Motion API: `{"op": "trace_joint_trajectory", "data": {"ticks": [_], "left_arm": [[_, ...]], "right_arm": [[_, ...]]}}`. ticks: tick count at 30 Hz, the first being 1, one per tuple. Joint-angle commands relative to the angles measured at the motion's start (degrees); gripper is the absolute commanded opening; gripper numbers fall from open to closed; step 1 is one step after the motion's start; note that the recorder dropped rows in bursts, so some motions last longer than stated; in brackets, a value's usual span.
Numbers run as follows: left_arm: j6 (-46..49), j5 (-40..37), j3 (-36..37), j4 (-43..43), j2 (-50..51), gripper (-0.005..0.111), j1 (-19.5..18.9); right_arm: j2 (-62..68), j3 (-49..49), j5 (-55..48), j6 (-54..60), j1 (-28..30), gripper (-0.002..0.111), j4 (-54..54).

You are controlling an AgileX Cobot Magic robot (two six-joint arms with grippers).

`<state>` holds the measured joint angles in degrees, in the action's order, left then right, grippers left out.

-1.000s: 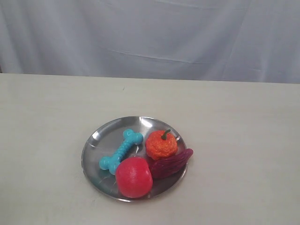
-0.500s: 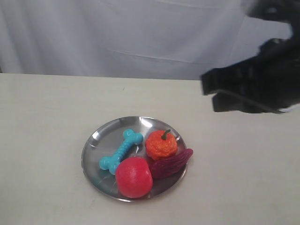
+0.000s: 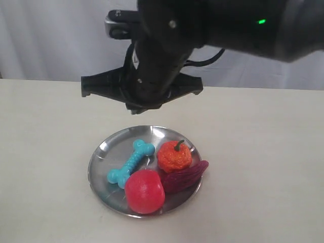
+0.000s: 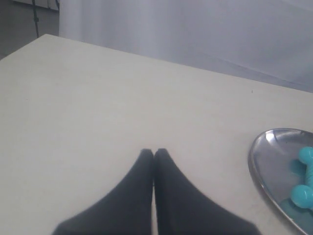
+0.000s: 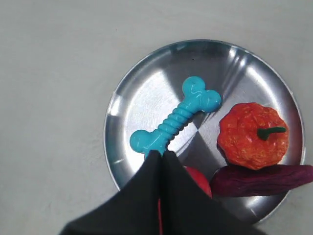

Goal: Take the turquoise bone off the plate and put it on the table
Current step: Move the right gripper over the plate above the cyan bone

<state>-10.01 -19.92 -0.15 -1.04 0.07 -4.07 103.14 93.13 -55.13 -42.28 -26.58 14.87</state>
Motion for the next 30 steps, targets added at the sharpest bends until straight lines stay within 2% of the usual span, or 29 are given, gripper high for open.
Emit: {"op": "trace_joint_trajectory", "data": {"ticks": [1, 16, 30], "left_arm": [[-0.1, 0.3, 0.1, -0.2, -0.1, 0.0, 0.3], [-0.1, 0.3, 0.1, -0.2, -0.1, 0.0, 0.3], [-0.1, 0.3, 0.1, -0.2, -0.1, 0.0, 0.3]], "right_arm": [[6.1, 2.7, -2.0, -5.8, -0.3, 0.0, 3.7], [17.0, 2.7, 3.4, -22.8, -0.3, 0.0, 5.2], [17.0, 2.7, 4.3, -22.8, -0.3, 0.0, 4.8]]}}
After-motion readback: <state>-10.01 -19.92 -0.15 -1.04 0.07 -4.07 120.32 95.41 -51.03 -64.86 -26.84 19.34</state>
